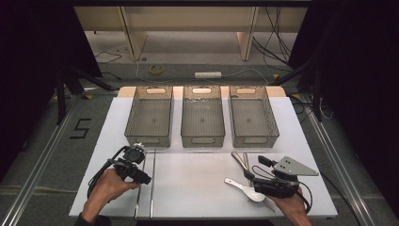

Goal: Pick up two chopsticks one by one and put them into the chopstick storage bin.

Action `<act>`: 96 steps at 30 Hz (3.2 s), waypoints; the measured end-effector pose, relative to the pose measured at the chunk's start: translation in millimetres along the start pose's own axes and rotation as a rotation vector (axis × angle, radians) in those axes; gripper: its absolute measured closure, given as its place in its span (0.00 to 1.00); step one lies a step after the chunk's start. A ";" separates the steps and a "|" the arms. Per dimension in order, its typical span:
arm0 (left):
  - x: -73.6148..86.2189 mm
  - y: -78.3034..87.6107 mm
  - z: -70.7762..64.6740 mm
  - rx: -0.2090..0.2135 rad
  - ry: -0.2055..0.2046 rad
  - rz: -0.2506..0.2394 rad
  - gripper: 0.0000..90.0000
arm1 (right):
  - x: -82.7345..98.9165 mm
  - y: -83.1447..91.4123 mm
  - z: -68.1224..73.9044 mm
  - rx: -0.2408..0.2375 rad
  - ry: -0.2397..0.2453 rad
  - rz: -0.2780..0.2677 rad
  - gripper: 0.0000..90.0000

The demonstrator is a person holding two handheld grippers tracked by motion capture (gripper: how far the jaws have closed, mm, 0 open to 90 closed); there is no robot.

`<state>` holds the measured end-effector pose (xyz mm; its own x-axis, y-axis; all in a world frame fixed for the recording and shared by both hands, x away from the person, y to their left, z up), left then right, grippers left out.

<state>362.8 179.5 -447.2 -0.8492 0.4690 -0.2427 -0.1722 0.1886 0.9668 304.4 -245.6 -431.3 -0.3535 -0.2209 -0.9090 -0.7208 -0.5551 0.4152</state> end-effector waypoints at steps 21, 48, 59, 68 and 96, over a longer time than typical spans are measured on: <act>3.2 -18.2 4.6 0.001 -0.010 0.089 0.71 | 0.7 -1.5 0.0 0.006 0.006 0.023 0.32; 2.9 -23.5 3.8 -0.009 -0.028 0.117 0.82 | 2.1 -3.3 2.2 0.006 0.031 0.051 0.33; 2.8 -23.3 5.3 -0.001 -0.026 0.118 0.87 | 2.7 -3.5 2.9 0.002 0.041 0.066 0.33; 2.9 -23.4 6.1 0.003 -0.020 0.111 0.91 | 3.4 -5.5 4.8 -0.005 0.057 0.079 0.33; 4.8 -9.1 5.1 0.009 -0.084 0.078 0.95 | 3.9 -6.2 5.3 -0.007 0.062 0.089 0.33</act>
<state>362.9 184.4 -457.7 -0.8151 0.5529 -0.1727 -0.1024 0.1560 0.9824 304.3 -238.8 -437.3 -0.3781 -0.3190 -0.8691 -0.6838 -0.5366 0.4944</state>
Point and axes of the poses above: each handheld gripper's, and its own axes: y roughly backward along the jaws, x roughly out of its underside, z roughly to its left, the point moved 1 cm from there along -y, roughly forward along the jaws, and after that the axes turned 3 degrees about x, right-handed, at the moved point
